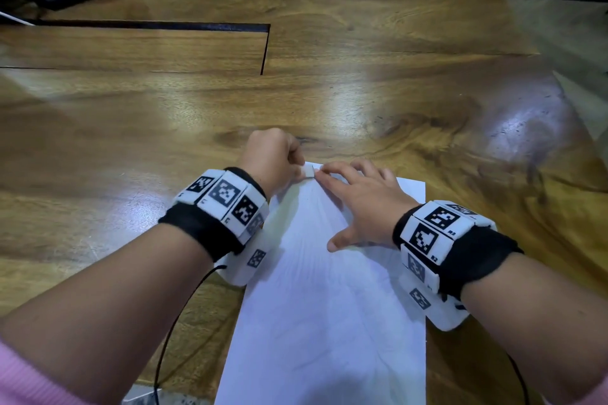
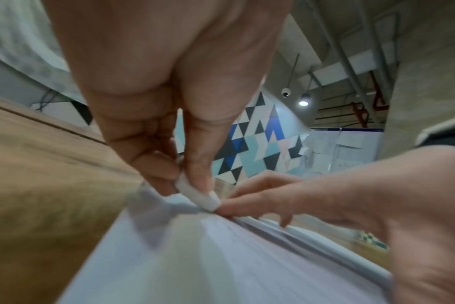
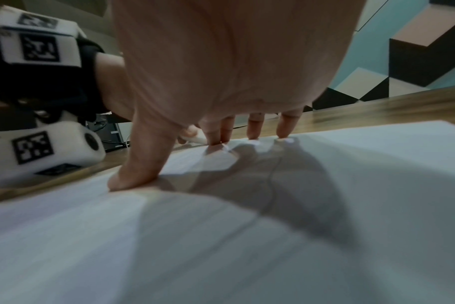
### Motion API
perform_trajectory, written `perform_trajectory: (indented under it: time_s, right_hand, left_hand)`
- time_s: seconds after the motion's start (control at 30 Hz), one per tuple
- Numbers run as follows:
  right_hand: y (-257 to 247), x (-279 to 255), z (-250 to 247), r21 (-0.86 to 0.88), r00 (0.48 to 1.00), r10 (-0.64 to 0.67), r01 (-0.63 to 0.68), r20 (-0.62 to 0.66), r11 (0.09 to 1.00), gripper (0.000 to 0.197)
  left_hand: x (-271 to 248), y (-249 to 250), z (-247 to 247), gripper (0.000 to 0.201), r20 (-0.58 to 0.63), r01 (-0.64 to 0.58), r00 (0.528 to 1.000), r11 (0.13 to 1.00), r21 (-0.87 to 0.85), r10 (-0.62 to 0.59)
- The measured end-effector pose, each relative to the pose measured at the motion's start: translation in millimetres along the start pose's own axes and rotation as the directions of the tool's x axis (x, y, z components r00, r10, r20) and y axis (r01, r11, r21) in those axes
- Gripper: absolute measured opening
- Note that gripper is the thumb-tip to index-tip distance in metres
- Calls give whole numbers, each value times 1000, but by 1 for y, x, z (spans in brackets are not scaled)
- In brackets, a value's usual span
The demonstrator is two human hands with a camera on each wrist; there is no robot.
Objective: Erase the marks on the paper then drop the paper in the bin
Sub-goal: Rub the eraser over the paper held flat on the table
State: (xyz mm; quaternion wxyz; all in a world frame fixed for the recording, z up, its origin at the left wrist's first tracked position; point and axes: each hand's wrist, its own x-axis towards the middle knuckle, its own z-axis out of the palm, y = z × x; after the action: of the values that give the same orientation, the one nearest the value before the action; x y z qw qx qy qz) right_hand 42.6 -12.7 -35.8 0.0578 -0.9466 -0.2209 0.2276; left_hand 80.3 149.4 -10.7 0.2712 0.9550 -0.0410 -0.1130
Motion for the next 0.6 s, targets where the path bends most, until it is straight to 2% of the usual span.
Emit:
perform_trajectory:
  time_s: [0.03,0.07,0.13,0.17,0.2,0.27,0.3,0.33,0.37,0.4,0.47,0.5,0.6]
  right_hand:
    - [0,0,0,1,1000,-1,1,-1,1000,111]
    - [0,0,0,2,1000,-2,2,-1,1000,111]
    - [0,-1,1,3,1000,-6,6,-6,1000,111]
    - [0,-1,1,3,1000,-8,8,-11,1000,111]
    - [0,-1,1,3,1000,-8,8,-13,1000,111]
    - [-1,-1,1,4,1000,-10,10,-19,1000,111]
    - [-1,-1,0,6,1000,-9,9,-23,1000,110]
    - [-1,-2,0,7,1000,-9,9,-25,1000,110]
    - [-1,-2,-1,8,1000,-10,10,-24,1000,110]
    - [-2,-2,-1,8,1000,-11,11,-22,1000,109]
    - [-2,-2,-1,4,1000,-14,14,-17,1000,109]
    - [-1,-2,-1,3,1000,-17,17,-16,1000,109]
    - [-1,-3,-1,22,1000,-8,9,-22,1000,111]
  left_hand:
    - [-3,-2,1,9,47,-7,999,1000,10,7]
    - [-9,-6,2,9,152,-16,988,1000,21,13]
    - [-22,-10,2,10,391,-3,921,1000,19,-5]
    - [-23,-11,2,9,417,4,909,1000,16,-11]
    - [-20,-11,1,9,361,2,933,1000,10,-6]
    - [-6,-7,1,10,106,5,994,1000,1,-5]
    - [-2,-3,0,10,9,11,1000,1000,1,-11]
    - [0,0,0,9,-22,9,1000,1000,1,-9]
    - [-1,-1,1,9,17,-1,1000,1000,9,1]
    - [-6,-3,3,8,112,-17,994,1000,13,15]
    - [-21,-9,7,12,302,-35,953,999,4,32]
    - [-26,-12,8,15,335,-44,941,999,17,36]
    - [-33,-13,9,8,273,-93,960,991,97,63]
